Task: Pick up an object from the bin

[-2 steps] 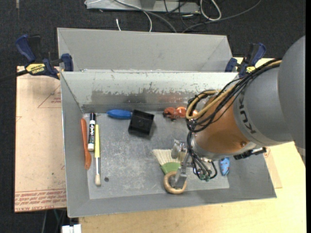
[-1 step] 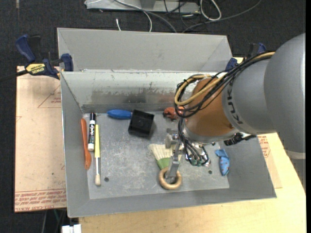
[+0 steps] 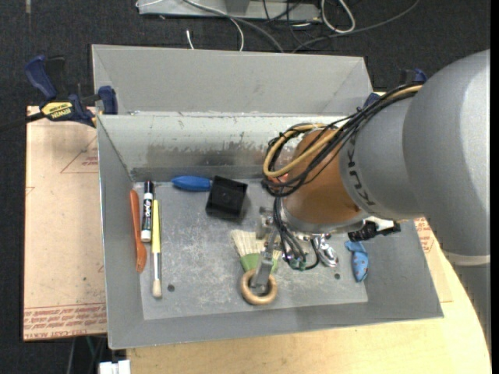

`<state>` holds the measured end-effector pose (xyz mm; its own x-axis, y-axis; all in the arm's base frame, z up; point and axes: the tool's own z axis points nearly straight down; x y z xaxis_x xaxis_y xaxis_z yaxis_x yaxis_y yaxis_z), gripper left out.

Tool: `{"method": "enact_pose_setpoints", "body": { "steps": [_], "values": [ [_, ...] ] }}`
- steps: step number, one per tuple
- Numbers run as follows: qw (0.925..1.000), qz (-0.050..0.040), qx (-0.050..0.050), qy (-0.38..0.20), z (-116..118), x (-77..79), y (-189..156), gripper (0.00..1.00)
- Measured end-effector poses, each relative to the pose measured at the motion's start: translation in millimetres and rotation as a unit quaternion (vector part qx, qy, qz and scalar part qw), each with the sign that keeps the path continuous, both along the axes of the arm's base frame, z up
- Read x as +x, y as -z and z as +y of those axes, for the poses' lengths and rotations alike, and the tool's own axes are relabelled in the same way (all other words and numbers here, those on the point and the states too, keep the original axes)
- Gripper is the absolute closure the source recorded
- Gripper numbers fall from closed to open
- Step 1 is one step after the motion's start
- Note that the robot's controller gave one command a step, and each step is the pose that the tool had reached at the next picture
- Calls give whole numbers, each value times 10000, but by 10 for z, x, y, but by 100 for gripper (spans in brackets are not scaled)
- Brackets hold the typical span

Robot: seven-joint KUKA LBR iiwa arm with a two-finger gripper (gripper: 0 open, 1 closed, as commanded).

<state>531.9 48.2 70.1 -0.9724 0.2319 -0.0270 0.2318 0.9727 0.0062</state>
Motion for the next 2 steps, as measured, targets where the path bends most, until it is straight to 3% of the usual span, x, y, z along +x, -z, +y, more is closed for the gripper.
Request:
{"method": "enact_pose_setpoints", "body": {
  "steps": [1, 2],
  "values": [
    [9995, 18, 11, -307, -175, 53, -22, 100],
    [9995, 16, 10, -313, -175, 53, -23, 100]
  ]
}}
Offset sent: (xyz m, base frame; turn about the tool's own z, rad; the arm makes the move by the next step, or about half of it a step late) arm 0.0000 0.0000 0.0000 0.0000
